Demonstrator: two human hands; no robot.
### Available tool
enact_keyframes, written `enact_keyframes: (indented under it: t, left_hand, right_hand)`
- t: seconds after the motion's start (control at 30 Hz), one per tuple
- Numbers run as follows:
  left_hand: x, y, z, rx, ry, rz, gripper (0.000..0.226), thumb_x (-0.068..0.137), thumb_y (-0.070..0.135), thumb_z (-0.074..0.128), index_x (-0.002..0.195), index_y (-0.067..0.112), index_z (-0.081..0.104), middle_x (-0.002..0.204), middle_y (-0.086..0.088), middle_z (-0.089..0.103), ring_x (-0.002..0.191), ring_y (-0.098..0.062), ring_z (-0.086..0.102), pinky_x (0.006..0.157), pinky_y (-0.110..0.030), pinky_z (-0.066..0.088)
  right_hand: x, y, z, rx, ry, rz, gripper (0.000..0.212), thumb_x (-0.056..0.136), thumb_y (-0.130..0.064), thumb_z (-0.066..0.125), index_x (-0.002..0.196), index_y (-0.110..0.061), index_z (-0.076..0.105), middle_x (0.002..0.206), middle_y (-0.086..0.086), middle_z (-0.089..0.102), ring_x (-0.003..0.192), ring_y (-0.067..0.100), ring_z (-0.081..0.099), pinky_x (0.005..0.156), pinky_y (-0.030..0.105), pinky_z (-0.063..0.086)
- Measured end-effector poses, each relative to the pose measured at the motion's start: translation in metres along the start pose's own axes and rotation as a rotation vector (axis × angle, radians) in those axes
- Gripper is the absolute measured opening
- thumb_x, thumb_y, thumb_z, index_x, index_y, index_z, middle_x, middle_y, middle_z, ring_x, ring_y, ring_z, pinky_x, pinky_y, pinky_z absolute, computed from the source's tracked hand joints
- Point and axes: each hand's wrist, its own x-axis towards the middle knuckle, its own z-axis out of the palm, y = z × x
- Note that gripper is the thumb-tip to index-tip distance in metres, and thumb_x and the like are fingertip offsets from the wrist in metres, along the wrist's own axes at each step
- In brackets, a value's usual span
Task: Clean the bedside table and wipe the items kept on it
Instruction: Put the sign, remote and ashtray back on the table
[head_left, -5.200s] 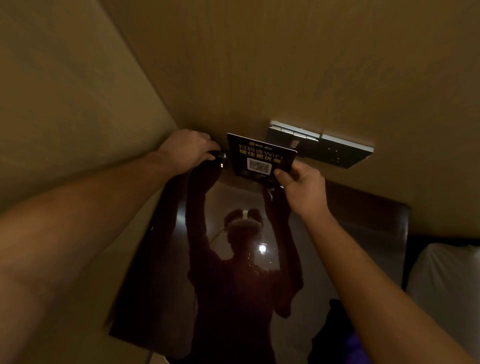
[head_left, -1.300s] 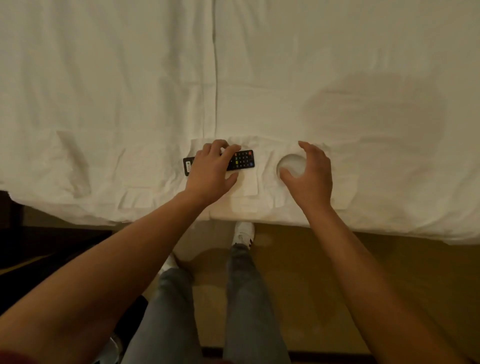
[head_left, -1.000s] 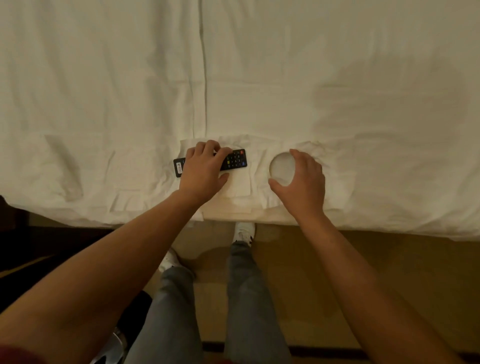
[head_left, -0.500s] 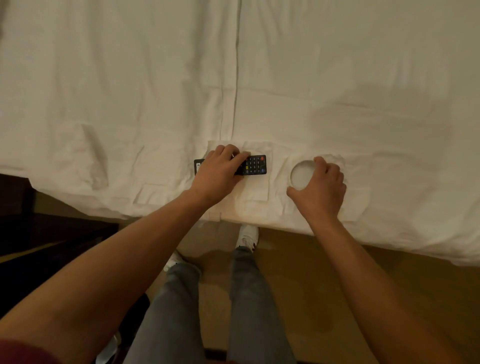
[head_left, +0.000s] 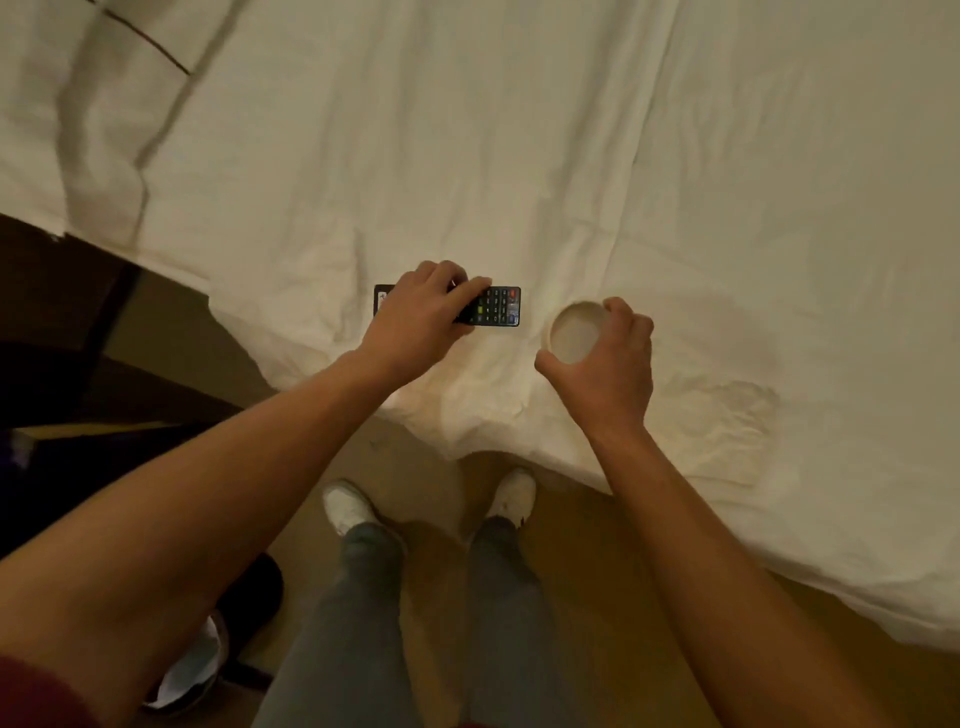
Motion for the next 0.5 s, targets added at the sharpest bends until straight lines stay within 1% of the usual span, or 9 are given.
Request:
enact_keyframes:
  t: [0.13,0.27,0.43,0.5]
  left_hand:
    - [-0.035,-0.066,-0.035,0.033,0.055,-0.043,0.056,0.092,0.016,0.072,0.144,0.01,0.054,0.129,-0.019,0.059,0.113,-0.04,0.056,0.092,-0.052,0.047]
    - [-0.077,-0.136,-0.07,0.045,0.108,-0.104,0.056,0.092,0.016,0.072,0.144,0.008,0.054,0.128,-0.02,0.059,0.111,-0.041,0.056,0.09,-0.053,0.047]
    - [-0.129,-0.217,-0.107,0.043,0.143,-0.184,0.059,0.092,0.019,0.072,0.146,0.01,0.052,0.13,-0.02,0.058,0.113,-0.04,0.055,0.093,-0.052,0.046]
    - [-0.155,-0.251,-0.121,0.049,0.17,-0.223,0.059,0.092,0.02,0.072,0.146,0.009,0.052,0.129,-0.02,0.058,0.114,-0.039,0.055,0.095,-0.051,0.046]
  right_hand:
    - [-0.015,-0.072,0.032,-0.002,-0.018,-0.089,0.095,0.06,-0.057,0.078,0.139,-0.022,0.04,0.135,0.005,0.045,0.116,0.03,0.057,0.078,0.032,0.042]
    - [-0.035,-0.143,0.068,-0.01,-0.055,-0.139,0.094,0.059,-0.06,0.077,0.137,-0.024,0.04,0.134,0.001,0.045,0.112,0.026,0.06,0.075,0.031,0.04]
    - [-0.059,-0.226,0.114,-0.038,-0.091,-0.241,0.095,0.058,-0.062,0.076,0.138,-0.027,0.038,0.135,0.0,0.044,0.115,0.026,0.059,0.077,0.033,0.045]
    - [-0.07,-0.264,0.135,-0.033,-0.113,-0.294,0.094,0.059,-0.062,0.076,0.138,-0.027,0.038,0.136,-0.001,0.044,0.117,0.025,0.058,0.079,0.035,0.049]
